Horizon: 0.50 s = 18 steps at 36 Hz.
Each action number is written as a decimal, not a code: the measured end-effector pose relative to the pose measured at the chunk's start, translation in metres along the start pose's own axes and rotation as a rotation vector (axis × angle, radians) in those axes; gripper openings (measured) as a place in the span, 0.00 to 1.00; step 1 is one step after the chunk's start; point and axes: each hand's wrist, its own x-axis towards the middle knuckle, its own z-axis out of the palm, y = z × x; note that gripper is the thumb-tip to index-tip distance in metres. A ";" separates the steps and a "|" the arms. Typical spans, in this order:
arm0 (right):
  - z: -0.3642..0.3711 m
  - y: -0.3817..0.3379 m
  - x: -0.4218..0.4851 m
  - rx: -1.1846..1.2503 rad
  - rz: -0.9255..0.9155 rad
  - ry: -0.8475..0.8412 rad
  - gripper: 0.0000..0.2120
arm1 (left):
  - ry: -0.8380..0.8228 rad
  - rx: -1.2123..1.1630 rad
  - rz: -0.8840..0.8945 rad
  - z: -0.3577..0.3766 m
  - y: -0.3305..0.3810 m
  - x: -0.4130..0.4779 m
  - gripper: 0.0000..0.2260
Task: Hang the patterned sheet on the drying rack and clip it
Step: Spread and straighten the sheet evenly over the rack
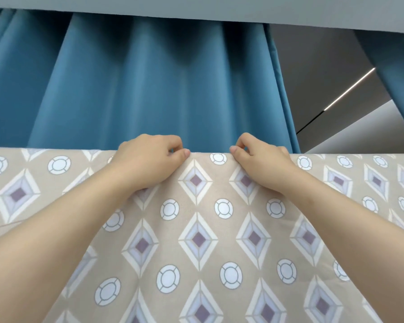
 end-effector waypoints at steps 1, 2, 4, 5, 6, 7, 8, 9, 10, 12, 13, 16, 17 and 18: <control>0.001 0.002 -0.001 0.006 -0.012 -0.006 0.11 | 0.035 0.006 0.006 0.004 -0.001 -0.004 0.12; 0.001 0.004 -0.002 0.019 -0.026 -0.008 0.10 | 0.073 0.012 0.011 0.007 -0.002 -0.007 0.12; 0.000 0.006 -0.002 0.031 -0.047 -0.010 0.09 | 0.116 0.009 0.007 0.011 -0.003 -0.011 0.12; 0.000 0.006 -0.002 0.026 -0.058 -0.017 0.10 | 0.116 0.006 -0.004 0.012 -0.002 -0.011 0.12; 0.000 0.005 -0.003 0.012 -0.062 -0.022 0.11 | 0.108 0.007 -0.019 0.012 -0.002 -0.011 0.12; 0.000 0.005 -0.004 -0.003 -0.059 -0.024 0.13 | 0.094 0.011 -0.034 0.012 -0.002 -0.010 0.12; 0.001 0.004 -0.005 -0.010 -0.052 -0.023 0.14 | 0.077 0.010 -0.048 0.012 -0.003 -0.008 0.11; 0.000 0.004 -0.005 -0.003 -0.034 -0.025 0.15 | 0.059 0.004 -0.061 0.012 -0.004 -0.007 0.11; 0.000 0.003 -0.004 -0.010 -0.014 -0.031 0.16 | 0.046 -0.009 -0.072 0.012 -0.004 -0.005 0.11; -0.004 -0.001 -0.002 -0.092 0.017 -0.045 0.18 | 0.030 -0.041 -0.086 0.014 -0.005 -0.002 0.10; -0.005 -0.004 0.000 -0.117 0.037 -0.033 0.19 | 0.028 -0.051 -0.089 0.015 -0.004 -0.002 0.10; -0.007 -0.022 0.003 -0.053 0.034 0.038 0.15 | 0.063 -0.053 -0.080 0.019 -0.002 -0.002 0.10; -0.005 -0.026 0.004 0.007 -0.006 -0.001 0.14 | 0.079 -0.053 -0.079 0.020 -0.001 -0.002 0.10; -0.002 -0.030 0.003 0.043 -0.055 -0.063 0.13 | 0.096 -0.054 -0.076 0.020 0.000 -0.003 0.10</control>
